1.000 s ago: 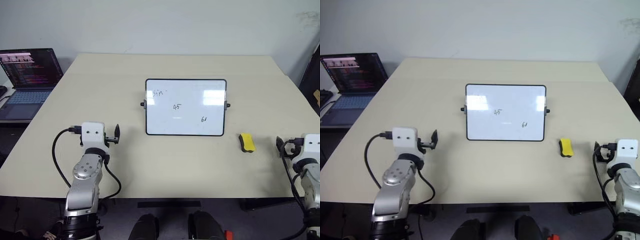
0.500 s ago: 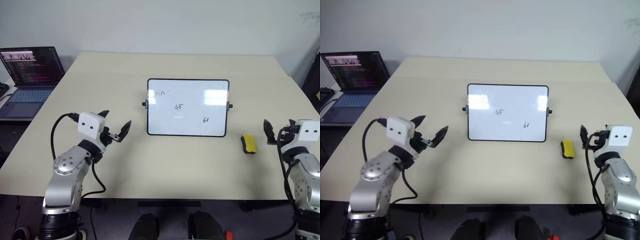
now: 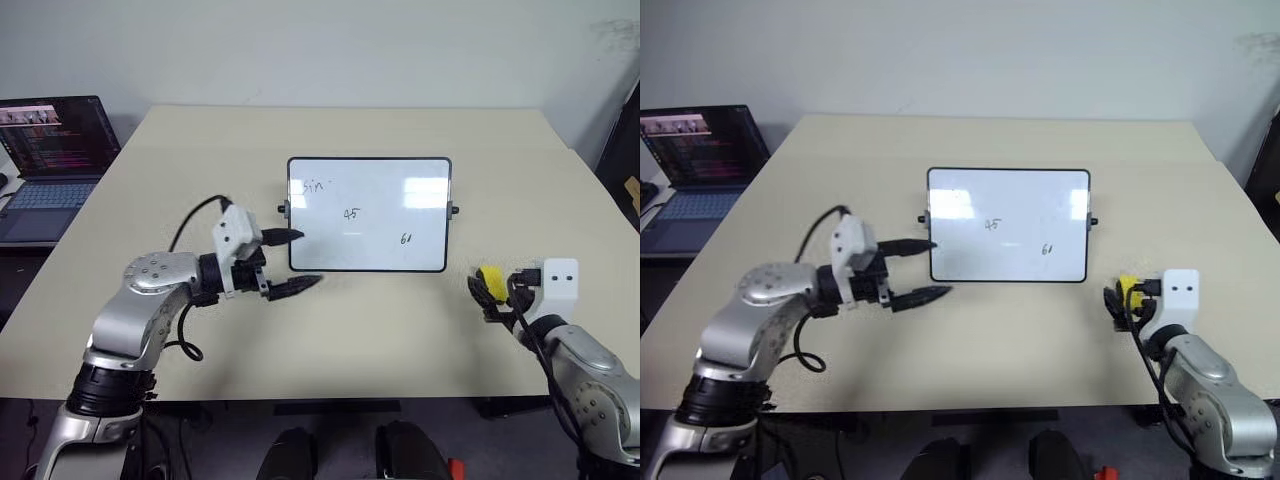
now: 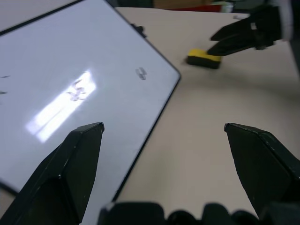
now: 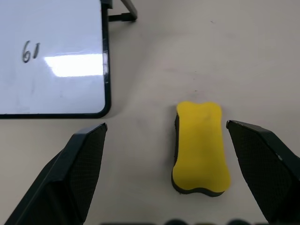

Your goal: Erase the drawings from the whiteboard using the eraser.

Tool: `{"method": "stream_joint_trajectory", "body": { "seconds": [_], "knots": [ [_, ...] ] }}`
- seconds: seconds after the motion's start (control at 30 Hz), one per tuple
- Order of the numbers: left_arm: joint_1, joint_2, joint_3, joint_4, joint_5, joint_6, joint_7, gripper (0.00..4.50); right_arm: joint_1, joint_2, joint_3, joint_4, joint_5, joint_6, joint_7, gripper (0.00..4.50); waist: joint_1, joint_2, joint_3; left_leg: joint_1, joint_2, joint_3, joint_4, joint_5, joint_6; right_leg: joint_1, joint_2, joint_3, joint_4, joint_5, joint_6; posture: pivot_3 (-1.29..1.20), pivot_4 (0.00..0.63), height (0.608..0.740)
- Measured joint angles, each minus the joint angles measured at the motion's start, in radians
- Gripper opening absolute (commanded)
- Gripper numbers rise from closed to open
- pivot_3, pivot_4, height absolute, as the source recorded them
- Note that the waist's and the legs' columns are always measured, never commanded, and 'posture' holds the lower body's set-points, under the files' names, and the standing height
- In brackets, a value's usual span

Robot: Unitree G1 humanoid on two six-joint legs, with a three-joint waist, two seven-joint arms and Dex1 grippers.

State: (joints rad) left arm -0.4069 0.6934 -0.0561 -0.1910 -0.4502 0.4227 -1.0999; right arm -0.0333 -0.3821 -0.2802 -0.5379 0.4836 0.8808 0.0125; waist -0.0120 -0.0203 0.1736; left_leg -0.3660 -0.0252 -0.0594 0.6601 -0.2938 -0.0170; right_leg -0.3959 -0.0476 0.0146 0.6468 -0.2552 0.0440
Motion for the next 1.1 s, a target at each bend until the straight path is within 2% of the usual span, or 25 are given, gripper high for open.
{"method": "stream_joint_trajectory", "body": {
  "seconds": [0.23,0.6,1.0,1.1],
  "knots": [
    [-0.084,-0.001,-0.038,0.065,0.015,-0.035,-0.07,4.5,-0.065,0.012,0.006,0.114,-0.072,-0.018,-0.03,4.44,-0.003,0.0,0.0,0.0,0.0,0.0,0.0,-0.001,0.002,0.0,0.001,0.0,0.0,0.0,0.001,0.0,0.15,0.74],
    [-0.114,-0.013,-0.086,0.061,0.012,-0.036,-0.156,4.5,-0.066,0.035,-0.013,0.167,-0.088,-0.024,-0.01,4.44,-0.014,0.0,0.0,-0.002,0.0,0.003,0.0,-0.002,0.004,-0.003,0.0,0.002,0.0,-0.001,0.001,0.0,0.15,0.74],
    [-0.117,-0.033,-0.102,0.047,0.012,-0.036,-0.159,4.5,-0.097,0.038,-0.014,0.226,-0.11,-0.035,0.015,4.44,-0.015,0.0,0.0,-0.002,0.0,0.003,0.0,-0.002,0.004,-0.003,0.0,0.002,0.001,-0.001,0.001,0.0,0.15,0.74],
    [-0.117,-0.033,-0.102,0.047,0.013,-0.036,-0.159,4.5,-0.114,0.038,-0.013,0.251,-0.113,-0.044,0.027,3.84,-0.015,0.0,0.0,-0.002,0.0,0.003,0.0,-0.002,0.004,-0.003,0.001,0.002,0.001,-0.001,0.001,0.0,0.15,0.74]
  ]
}}
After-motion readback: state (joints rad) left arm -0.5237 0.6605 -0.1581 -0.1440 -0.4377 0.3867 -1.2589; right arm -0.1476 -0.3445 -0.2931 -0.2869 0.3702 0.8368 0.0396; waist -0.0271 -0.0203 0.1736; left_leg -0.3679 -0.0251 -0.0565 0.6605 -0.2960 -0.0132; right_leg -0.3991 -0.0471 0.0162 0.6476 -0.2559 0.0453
